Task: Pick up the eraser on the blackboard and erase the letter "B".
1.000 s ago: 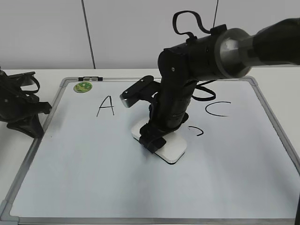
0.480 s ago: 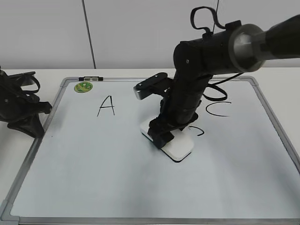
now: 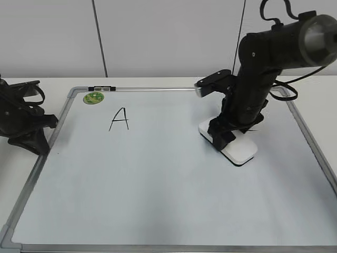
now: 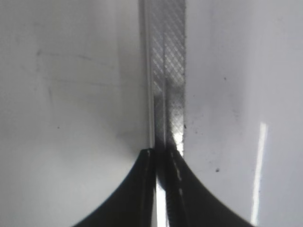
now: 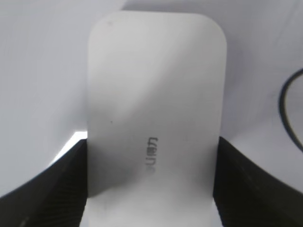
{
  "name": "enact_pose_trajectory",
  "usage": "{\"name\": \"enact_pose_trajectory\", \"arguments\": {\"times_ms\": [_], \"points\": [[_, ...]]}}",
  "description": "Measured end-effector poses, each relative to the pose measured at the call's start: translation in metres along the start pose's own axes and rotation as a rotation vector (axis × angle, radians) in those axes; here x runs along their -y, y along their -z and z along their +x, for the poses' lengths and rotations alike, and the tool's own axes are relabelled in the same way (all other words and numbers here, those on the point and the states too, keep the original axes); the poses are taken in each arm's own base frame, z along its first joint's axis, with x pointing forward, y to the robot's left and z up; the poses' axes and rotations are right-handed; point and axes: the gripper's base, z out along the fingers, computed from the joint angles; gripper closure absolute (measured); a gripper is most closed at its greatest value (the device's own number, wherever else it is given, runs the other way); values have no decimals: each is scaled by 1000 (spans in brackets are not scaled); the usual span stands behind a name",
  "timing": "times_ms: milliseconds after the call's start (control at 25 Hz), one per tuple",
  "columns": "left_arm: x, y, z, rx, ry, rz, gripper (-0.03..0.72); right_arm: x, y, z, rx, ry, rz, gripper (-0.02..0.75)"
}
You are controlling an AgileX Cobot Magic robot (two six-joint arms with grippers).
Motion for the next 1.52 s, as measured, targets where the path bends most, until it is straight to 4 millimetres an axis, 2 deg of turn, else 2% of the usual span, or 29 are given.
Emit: {"name": "enact_pose_trajectory", "arguments": {"times_ms": [120,240,440,560,640,840,1000,1240,1520], "points": [[0,0,0,0,-1,-2,669,16,1,5,-5,-27,19,183],[0,0,0,0,-1,-2,669,24,1,8,-8,-47,22,183],[0,0,0,-2,-3,-3,668,25,3,9,-5,-56,18,183],[0,0,0,-4,-3,-2,666,26,15,12,-13,-66,9,183],[0,0,0,-4,-3,-2,665,25,34,13,6,-67,15,183],[0,0,0,-6,-3,-2,660,23,107,14,135,-64,59,183],[0,0,1,-13,-6,-3,655,17,144,28,142,-91,59,183],[0,0,2,-21,-7,-4,645,22,155,38,117,-174,53,183],[0,0,3,-36,-13,-5,636,56,147,65,79,-312,72,183]]}}
